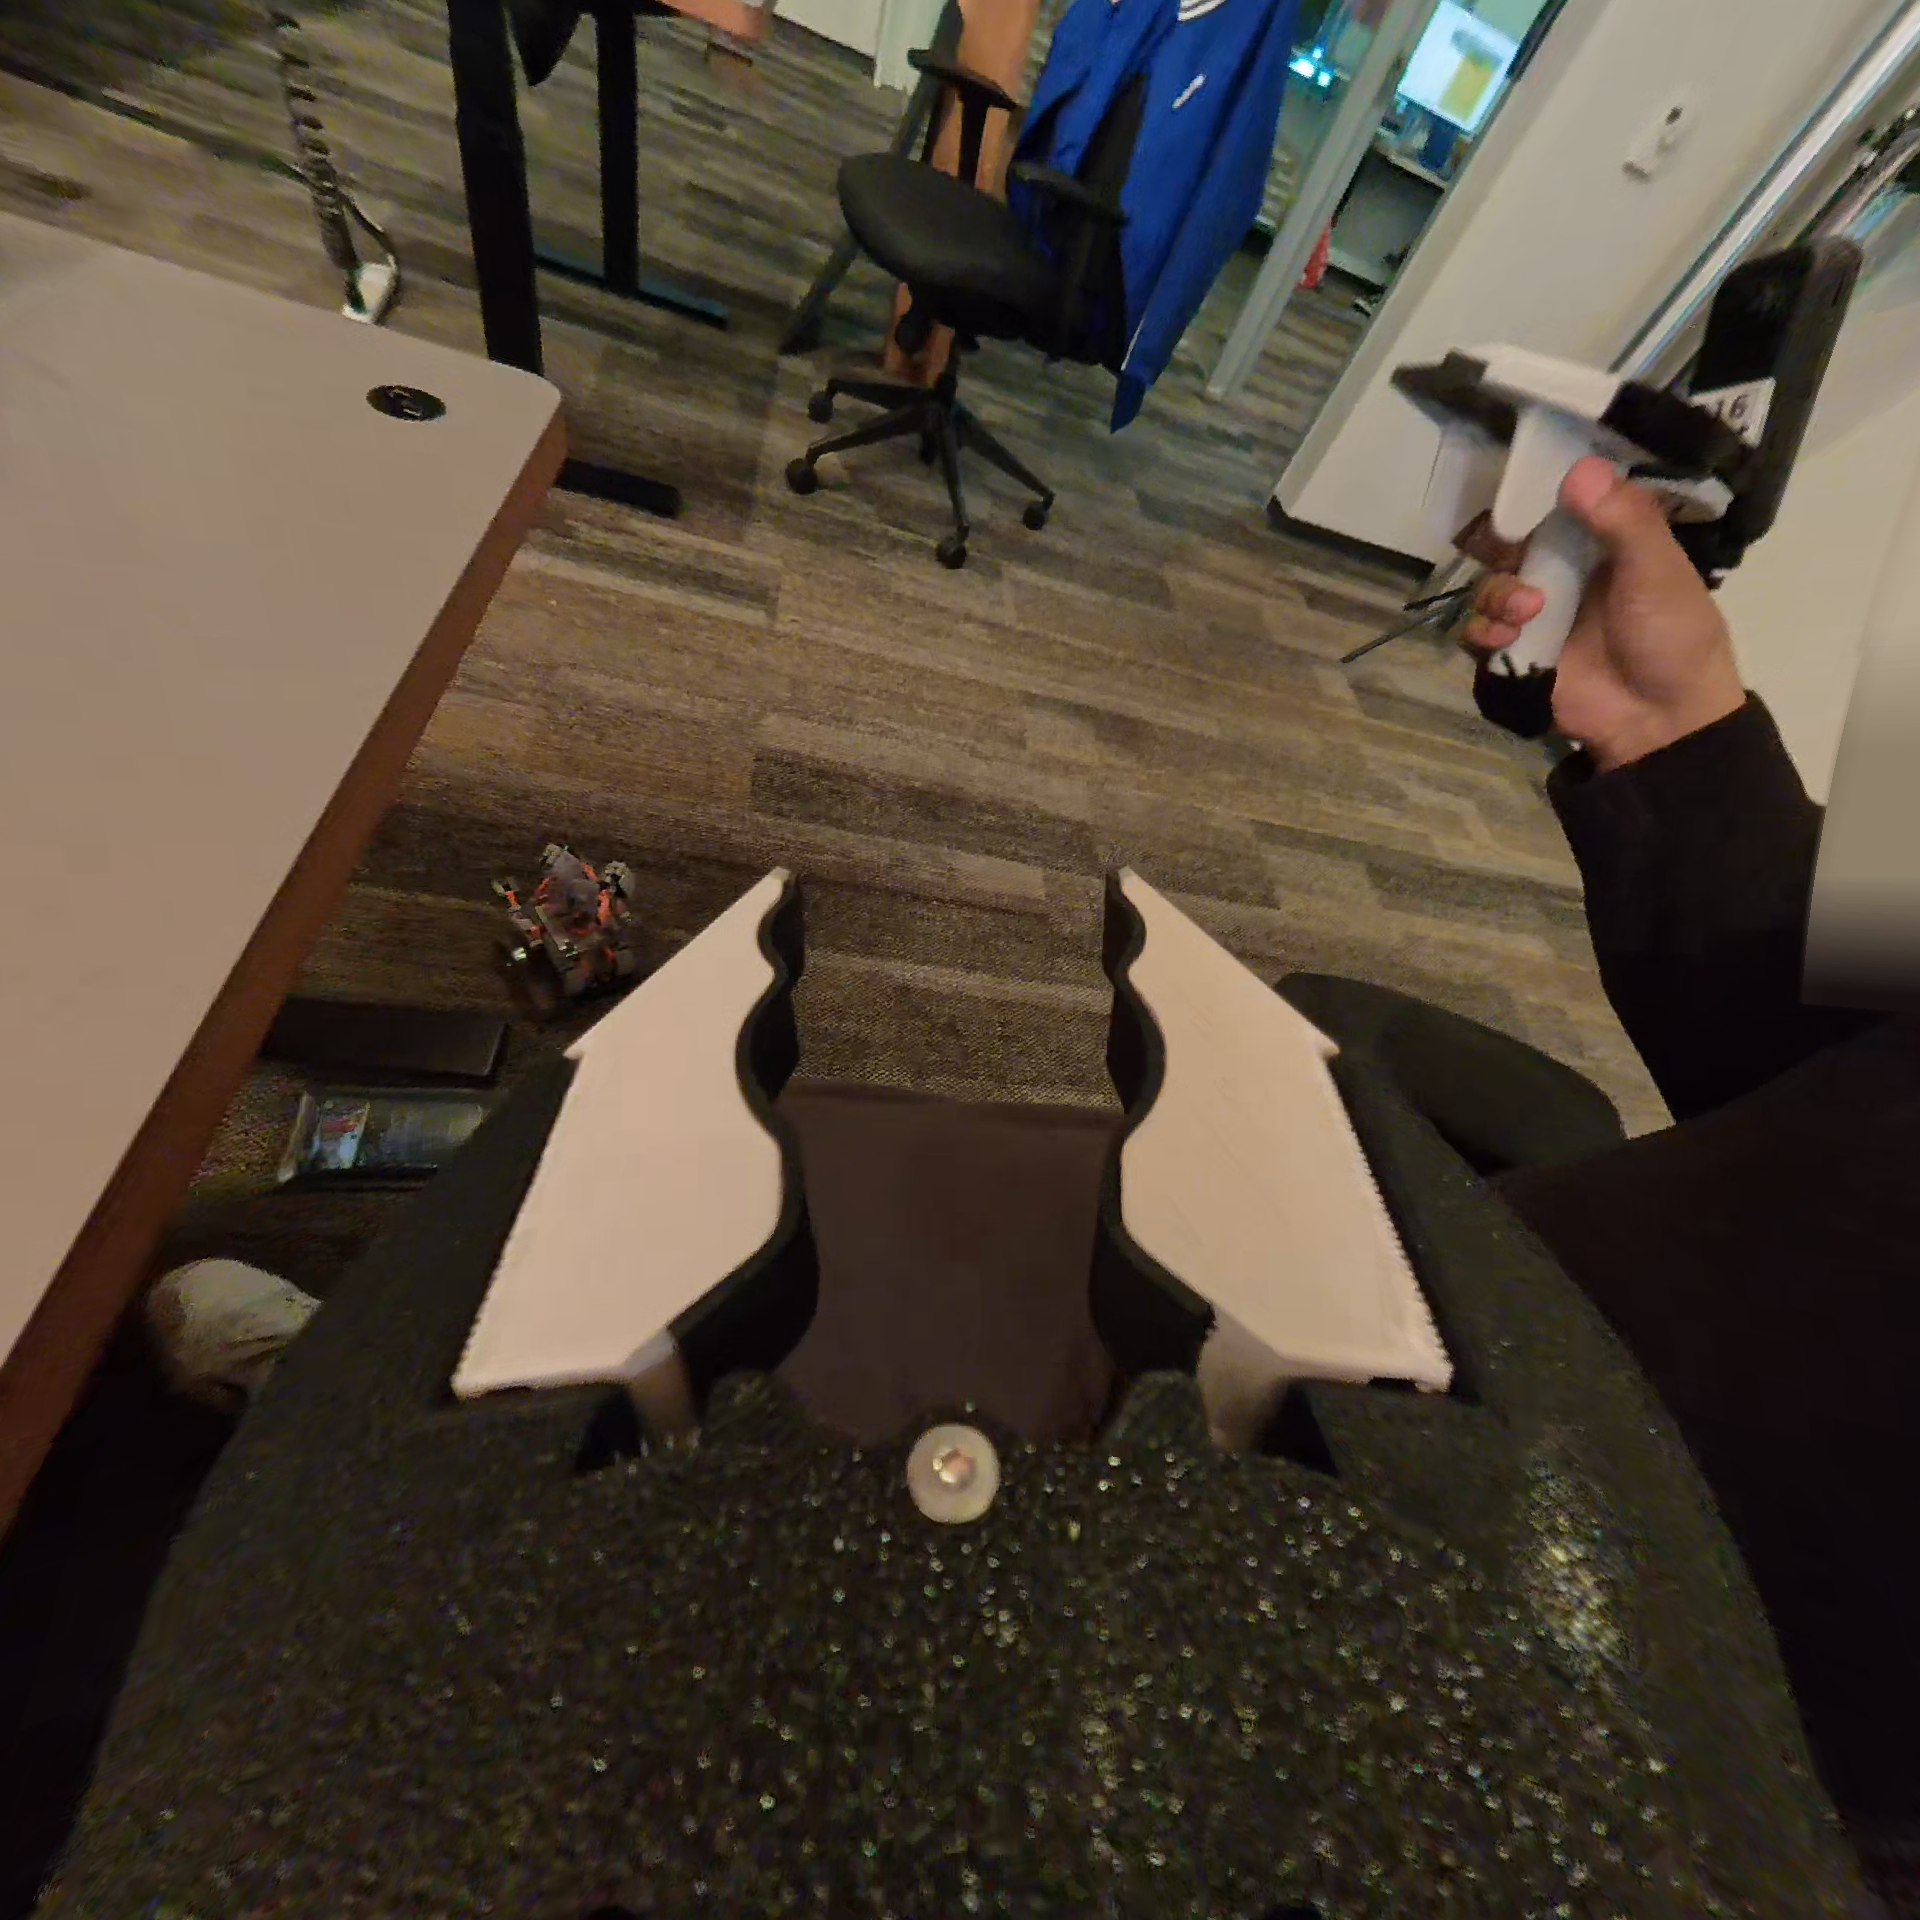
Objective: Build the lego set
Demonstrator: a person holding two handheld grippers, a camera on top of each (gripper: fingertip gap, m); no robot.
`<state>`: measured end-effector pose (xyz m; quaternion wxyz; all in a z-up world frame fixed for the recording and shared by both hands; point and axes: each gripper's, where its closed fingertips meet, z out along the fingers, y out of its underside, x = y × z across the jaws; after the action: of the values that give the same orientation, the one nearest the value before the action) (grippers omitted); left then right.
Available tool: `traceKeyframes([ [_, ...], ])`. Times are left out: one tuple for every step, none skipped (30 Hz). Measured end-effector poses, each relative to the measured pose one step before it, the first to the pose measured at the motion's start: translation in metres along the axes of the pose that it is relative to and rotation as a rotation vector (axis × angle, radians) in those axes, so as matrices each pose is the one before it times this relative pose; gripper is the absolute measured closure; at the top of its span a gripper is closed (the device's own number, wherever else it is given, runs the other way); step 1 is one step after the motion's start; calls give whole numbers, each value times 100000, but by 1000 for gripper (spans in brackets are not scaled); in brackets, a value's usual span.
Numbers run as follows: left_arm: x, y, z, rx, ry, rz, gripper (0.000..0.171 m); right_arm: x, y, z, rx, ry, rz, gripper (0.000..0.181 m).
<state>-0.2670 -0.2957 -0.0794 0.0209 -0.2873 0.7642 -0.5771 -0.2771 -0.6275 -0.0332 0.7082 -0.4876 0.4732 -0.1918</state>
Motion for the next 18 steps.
traceKeyframes([
  [146, 119, -58, 196, 274, 232, 113, -644, -488, 131, 2797, -2566, 135, 157],
  [209, 82, -27, 628, 881, -293, 113, -641, -208, 288, 1409, -1983, -709, 157],
  [227, 132, 28, 742, 1214, -576, 113, -497, 173, 423, -723, -938, -1338, 157],
  [189, 182, 76, 846, 1334, -682, 113, -381, 452, 544, -2271, -131, -1809, 157],
  [158, 281, 123, 833, 1453, -771, 113, -395, 615, 629, -3133, 65, -2021, 157],
  [111, 397, 153, 608, 1524, -838, 113, -451, 711, 665, -3546, -70, -2009, 157],
  [36, 522, 169, 253, 1450, -793, 113, -460, 695, 660, -3528, 91, -1943, 157],
  [-8, 591, 166, 45, 1534, -828, 113, -396, 651, 586, -3288, 700, -1835, 157],
  [-34, 656, 140, -185, 1738, -938, 113, -289, 614, 482, -2943, 1448, -1835, 157],
  [-52, 677, 80, -422, 1959, -993, 113, -200, 606, 379, -2719, 2172, -1730, 156],
  [-76, 678, 19, -517, 2117, -1116, 113, -135, 591, 270, -2531, 2674, -1299, 156],
  [-75, 674, -57, -566, 2325, -1218, 113, -133, 609, 168, -2264, 2757, -789, 156],
  [-113, 674, -152, -665, 2307, -1048, 113, -97, 696, 57, -2181, 3090, -243, 156],
  [-206, 654, -241, -634, 1803, -801, 113, 20, 860, -56, -2464, 3942, 186, 156],
  [-250, 670, -272, -405, 1614, -769, 113, 90, 1053, -204, -2847, 4825, 389, 156],
  [-212, 728, -287, -269, 2070, -1157, 113, 107, 1258, -387, -3303, 5489, 192, 155],
  [-190, 815, -251, -271, 2468, -1588, 113, 146, 1480, -575, -3828, 6526, 18, 156],
  [-282, 859, -215, -280, 1882, -2249, 113, 70, 1674, -768, -3990, 6987, 127, 156],
])
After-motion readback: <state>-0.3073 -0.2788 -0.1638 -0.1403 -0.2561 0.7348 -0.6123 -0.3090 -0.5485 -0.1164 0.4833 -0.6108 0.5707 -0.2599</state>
